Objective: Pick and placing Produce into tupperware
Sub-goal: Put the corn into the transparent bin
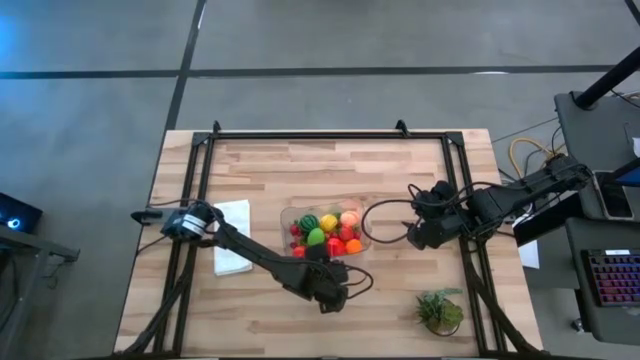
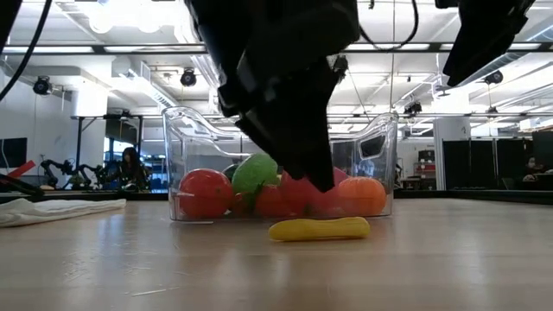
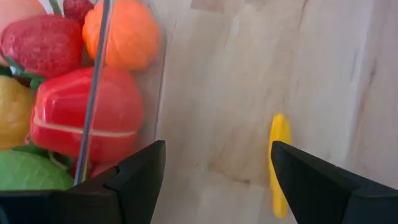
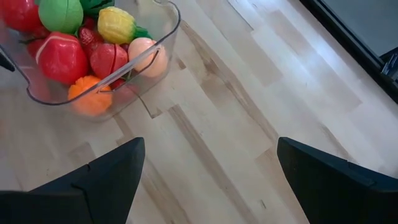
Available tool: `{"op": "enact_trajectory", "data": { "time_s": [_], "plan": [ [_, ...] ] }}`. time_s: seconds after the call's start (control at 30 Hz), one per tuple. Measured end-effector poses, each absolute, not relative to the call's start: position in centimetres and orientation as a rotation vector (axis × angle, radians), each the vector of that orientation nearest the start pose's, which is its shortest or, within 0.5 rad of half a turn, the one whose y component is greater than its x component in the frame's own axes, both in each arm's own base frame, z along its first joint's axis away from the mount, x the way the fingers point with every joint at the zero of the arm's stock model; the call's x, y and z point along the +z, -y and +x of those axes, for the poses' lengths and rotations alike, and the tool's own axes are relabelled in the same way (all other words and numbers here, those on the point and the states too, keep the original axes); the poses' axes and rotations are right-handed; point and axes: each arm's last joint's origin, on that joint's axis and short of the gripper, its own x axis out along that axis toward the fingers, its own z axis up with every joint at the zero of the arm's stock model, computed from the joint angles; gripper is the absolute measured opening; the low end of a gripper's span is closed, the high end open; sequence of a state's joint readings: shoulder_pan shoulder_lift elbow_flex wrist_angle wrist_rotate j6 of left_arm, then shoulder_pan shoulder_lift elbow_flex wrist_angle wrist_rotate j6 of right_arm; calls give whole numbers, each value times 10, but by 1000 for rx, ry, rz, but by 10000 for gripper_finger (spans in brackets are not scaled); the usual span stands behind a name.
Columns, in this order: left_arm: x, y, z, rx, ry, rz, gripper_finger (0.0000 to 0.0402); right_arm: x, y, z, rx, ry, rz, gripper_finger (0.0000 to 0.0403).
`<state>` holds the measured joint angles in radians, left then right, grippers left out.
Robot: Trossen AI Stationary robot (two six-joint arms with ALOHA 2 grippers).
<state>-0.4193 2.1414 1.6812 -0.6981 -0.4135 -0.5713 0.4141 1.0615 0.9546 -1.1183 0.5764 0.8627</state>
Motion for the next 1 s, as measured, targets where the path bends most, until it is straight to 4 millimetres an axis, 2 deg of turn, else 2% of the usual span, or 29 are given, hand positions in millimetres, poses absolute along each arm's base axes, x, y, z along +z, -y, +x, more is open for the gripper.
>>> {"op": "enact_trajectory", "data": {
  "time_s": [0.1, 0.27, 0.43, 0.67, 0.8, 1.0],
  "plan": [
    [183, 167, 412, 321, -1020, -48, 276, 281, -55, 164, -576, -905, 203, 359],
    [183, 154, 415, 430, -997, -157, 276, 281, -55, 164, -576, -905, 203, 359],
    [192, 155, 420, 424, -962, -155, 276, 281, -55, 164, -575, -905, 204, 359],
    [203, 186, 424, 79, -928, -56, 276, 281, -55, 164, -573, -908, 206, 359],
    [205, 199, 421, 44, -901, -54, 276, 281, -55, 164, -573, -908, 205, 359],
    [199, 205, 416, 18, -918, -1, 276, 280, -55, 164, -573, -912, 192, 359]
  ]
}}
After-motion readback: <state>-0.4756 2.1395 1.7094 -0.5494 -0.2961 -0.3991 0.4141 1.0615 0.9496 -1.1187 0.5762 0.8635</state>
